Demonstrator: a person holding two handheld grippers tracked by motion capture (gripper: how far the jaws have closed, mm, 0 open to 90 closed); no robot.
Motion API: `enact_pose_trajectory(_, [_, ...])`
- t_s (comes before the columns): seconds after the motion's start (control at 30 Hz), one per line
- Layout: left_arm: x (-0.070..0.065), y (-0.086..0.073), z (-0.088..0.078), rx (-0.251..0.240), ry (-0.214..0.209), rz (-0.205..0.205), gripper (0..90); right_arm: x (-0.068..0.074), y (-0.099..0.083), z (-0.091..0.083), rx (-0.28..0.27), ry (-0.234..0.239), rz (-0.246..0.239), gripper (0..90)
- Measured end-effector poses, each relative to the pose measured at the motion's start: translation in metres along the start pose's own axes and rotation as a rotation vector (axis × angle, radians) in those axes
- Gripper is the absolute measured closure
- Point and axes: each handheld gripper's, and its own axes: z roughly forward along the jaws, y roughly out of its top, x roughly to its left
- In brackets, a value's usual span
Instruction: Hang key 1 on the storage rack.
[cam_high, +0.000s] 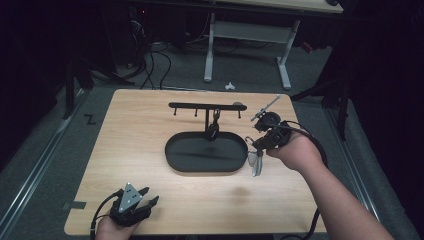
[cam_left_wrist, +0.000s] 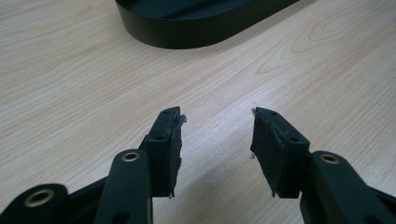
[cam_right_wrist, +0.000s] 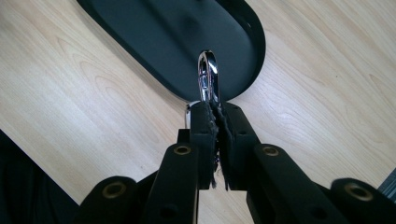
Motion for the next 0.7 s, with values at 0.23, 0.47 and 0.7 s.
enact_pose_trajectory(0.23, [0.001,0.000,0.001,0.006,-0.006,-0.006,52.7,-0.007,0.004,-0.003,-0.014,-0.005,0.009,84.7])
enact_pose_trajectory(0.47, [0.002,0.000,0.002,0.007,-0.007,-0.001,52.7,-0.011,0.011,-0.004,-0.023,-0.002,0.021,84.7])
enact_pose_trajectory(0.7, [0.001,0.000,0.005,0.003,-0.021,0.000,52.7,-0.013,0.022,-0.005,-0.040,-0.005,0.027,84.6])
